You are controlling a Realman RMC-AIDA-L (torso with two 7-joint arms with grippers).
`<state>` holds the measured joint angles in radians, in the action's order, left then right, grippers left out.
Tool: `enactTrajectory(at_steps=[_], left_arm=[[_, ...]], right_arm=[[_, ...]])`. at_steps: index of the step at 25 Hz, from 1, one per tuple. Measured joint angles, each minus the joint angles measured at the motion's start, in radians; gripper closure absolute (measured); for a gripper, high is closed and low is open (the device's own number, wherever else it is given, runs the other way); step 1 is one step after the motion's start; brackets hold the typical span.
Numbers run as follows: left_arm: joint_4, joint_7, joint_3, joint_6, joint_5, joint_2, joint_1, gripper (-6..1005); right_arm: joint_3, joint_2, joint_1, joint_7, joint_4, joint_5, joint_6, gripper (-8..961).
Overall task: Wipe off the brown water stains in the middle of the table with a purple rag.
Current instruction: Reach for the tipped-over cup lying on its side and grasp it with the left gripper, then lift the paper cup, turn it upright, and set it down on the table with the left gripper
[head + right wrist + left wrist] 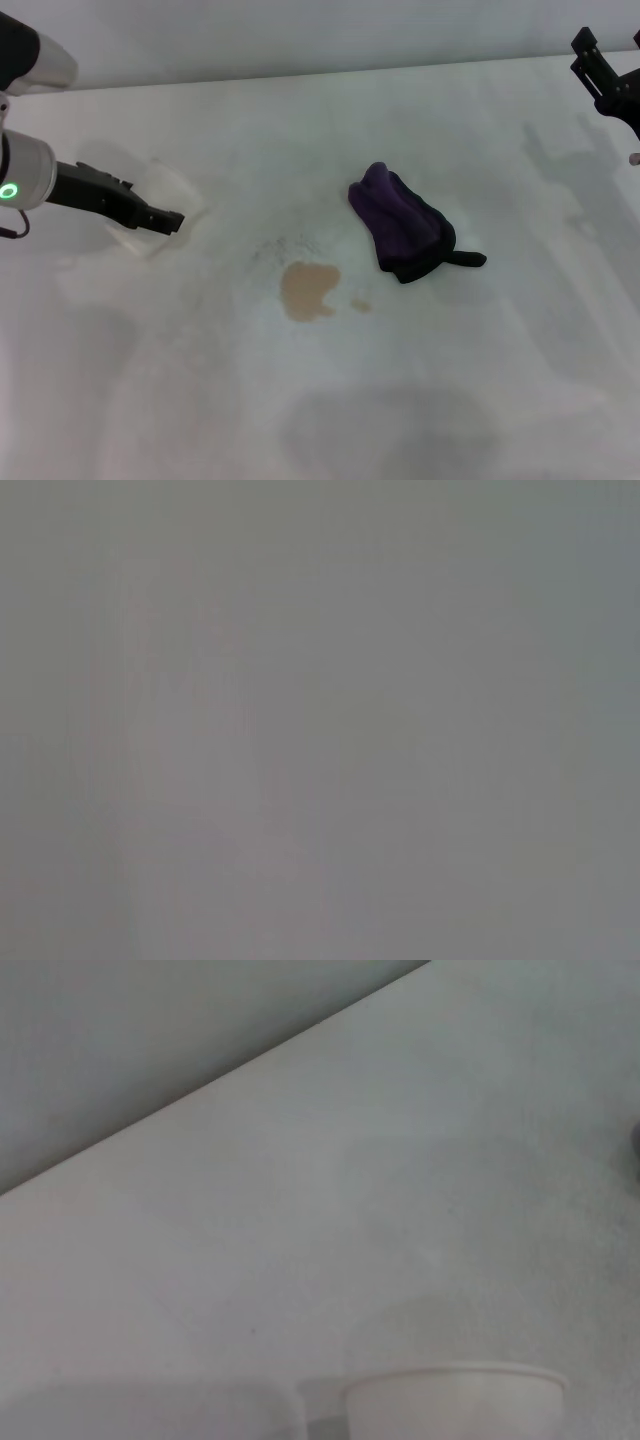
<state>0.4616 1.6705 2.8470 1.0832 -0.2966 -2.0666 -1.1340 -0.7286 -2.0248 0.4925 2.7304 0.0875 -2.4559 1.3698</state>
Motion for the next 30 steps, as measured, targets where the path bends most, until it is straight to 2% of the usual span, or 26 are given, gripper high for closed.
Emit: enactTrajectory(at_steps=[19, 30], left_arm=[[0.006, -0.026, 0.0, -0.012, 0.032, 0.0, 0.019, 176], [0.037, -0.055, 0.0, -0.005, 0.199, -0.002, 0.053, 268]], right_arm=[[-0.008, -0.002, 0.0, 0.0, 0.0, 0.0, 0.011, 85], [-0.009, -0.002, 0.001, 0.0, 0.0, 0.0, 0.011, 85]])
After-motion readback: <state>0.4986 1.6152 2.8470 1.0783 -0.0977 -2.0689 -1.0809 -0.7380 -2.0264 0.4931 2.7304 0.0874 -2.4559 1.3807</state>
